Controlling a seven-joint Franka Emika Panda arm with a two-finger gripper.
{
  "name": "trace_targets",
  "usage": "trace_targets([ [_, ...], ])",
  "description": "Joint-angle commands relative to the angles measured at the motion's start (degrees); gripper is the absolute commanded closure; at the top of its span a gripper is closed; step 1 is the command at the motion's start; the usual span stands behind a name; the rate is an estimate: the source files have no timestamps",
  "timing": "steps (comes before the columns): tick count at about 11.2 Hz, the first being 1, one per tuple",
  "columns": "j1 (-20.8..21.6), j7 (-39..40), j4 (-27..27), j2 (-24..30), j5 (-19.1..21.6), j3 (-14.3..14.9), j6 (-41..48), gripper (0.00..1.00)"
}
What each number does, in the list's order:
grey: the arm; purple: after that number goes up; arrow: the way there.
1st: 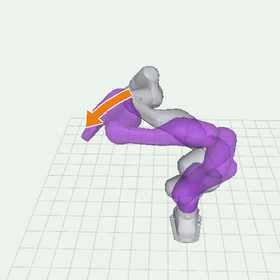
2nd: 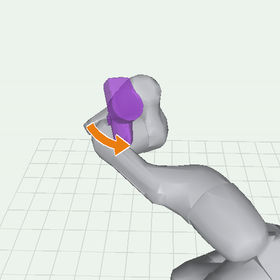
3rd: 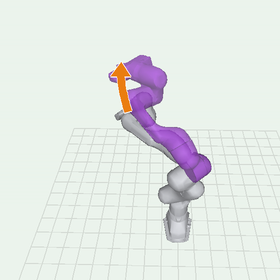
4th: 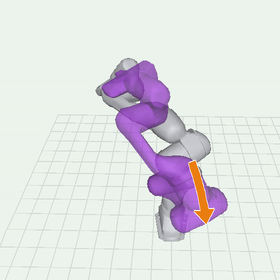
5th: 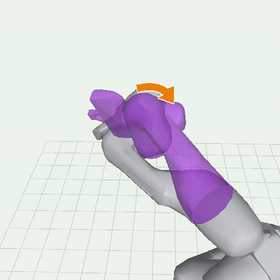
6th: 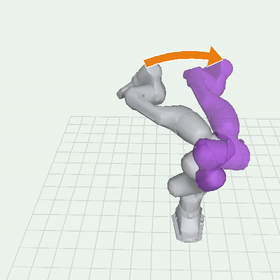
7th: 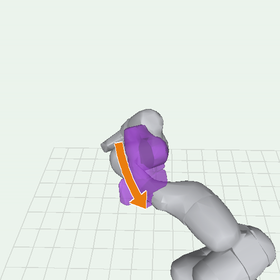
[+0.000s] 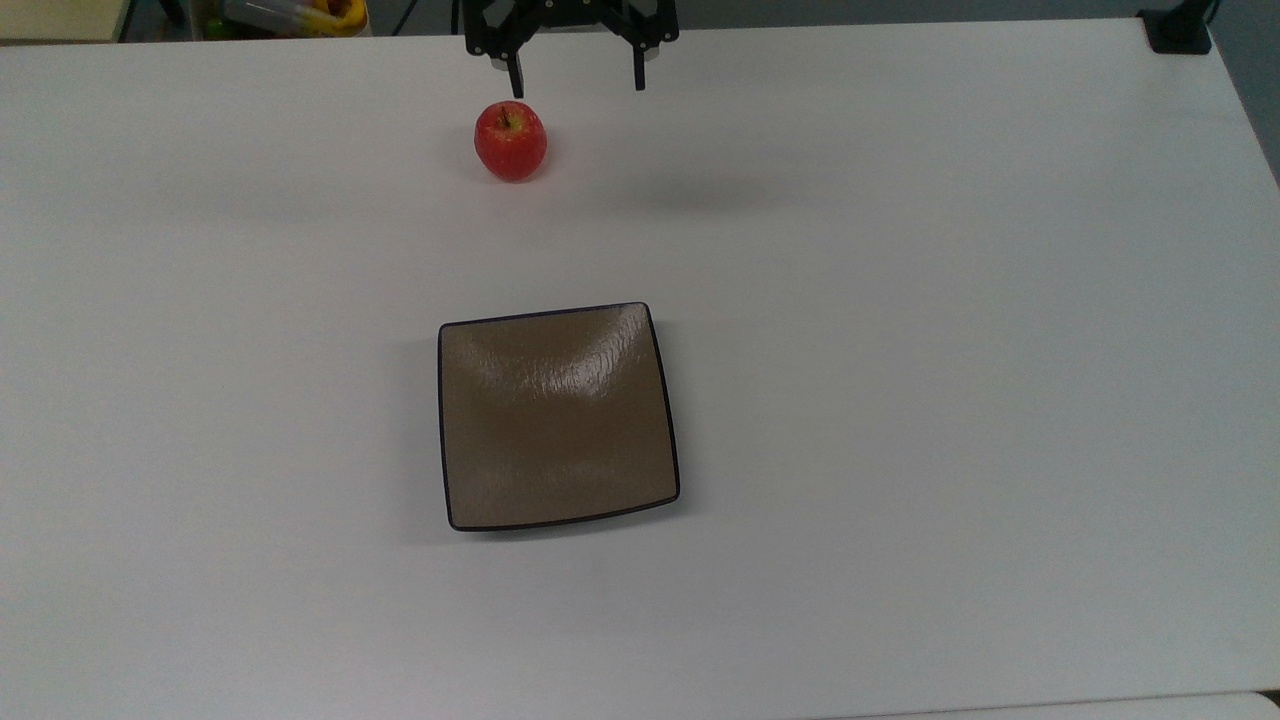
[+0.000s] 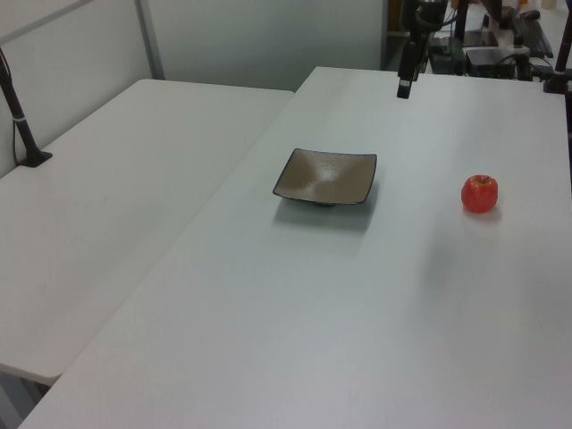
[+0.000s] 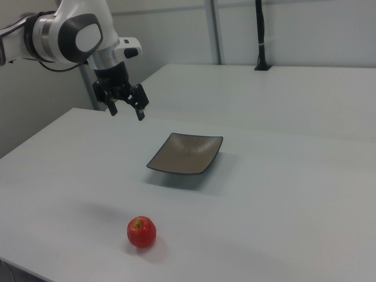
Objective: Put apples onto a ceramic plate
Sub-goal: 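Move the open gripper over the red apple and lower it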
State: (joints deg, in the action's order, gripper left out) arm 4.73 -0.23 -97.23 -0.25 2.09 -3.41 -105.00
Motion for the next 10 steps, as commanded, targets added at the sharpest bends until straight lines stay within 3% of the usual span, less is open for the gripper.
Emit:
trace_targets([
  [1, 1.16, 1.46, 0.55, 0.42, 1.16, 1.22, 0.68, 0.00],
  [6, 1.16, 1.72, 0.55, 0.60, 1.16, 1.22, 1.11, 0.00],
  [10, 0.46, 12.68, 0.55, 4.98, -0.68, 1.39, 16.90, 0.00],
])
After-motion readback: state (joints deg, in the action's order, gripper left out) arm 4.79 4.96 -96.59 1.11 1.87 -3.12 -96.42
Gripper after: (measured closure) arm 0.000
